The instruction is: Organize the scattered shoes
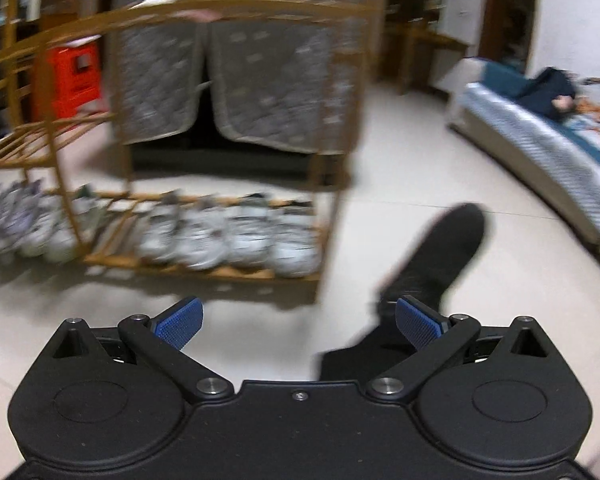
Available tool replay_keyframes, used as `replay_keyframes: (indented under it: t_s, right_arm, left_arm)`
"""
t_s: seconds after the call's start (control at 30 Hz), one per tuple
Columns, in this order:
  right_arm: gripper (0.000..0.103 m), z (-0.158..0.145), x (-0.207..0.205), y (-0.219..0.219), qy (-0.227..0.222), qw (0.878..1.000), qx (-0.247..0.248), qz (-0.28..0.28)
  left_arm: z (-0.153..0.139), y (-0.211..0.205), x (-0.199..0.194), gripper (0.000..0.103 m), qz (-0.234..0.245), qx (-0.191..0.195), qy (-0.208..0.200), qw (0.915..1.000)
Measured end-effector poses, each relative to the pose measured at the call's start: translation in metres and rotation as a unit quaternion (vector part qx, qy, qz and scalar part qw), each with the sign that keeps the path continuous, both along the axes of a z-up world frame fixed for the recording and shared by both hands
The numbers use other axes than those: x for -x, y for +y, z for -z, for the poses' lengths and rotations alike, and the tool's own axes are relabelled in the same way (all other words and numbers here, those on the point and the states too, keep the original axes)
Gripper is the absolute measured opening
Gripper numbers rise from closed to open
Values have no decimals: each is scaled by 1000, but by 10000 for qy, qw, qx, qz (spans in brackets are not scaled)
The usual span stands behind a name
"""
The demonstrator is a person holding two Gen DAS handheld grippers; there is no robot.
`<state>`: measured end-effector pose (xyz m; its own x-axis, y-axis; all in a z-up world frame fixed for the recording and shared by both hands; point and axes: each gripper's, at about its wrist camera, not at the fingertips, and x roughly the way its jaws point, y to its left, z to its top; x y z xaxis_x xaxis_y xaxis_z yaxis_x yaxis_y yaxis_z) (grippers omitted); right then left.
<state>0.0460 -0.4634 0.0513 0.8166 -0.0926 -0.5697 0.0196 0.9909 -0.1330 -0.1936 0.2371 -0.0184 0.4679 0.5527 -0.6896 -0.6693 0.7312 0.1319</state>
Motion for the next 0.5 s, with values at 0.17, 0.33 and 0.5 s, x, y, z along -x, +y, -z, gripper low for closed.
replay_keyframes:
  t_s: [0.17,0.33,0.5]
  right_arm:
    - [103,11,28,-65,-68,9934,-75,1140]
    - [103,43,54,-119,4,9767,-250,2130]
    - [103,75,66,-144,116,9644,-207,2635]
  left_arm:
    - [20,11,35,81,-587,182,-154,9980]
    - [45,9,60,81,-893,241,-23,9957]
    - [71,14,76,81,-1215,366,60,9919]
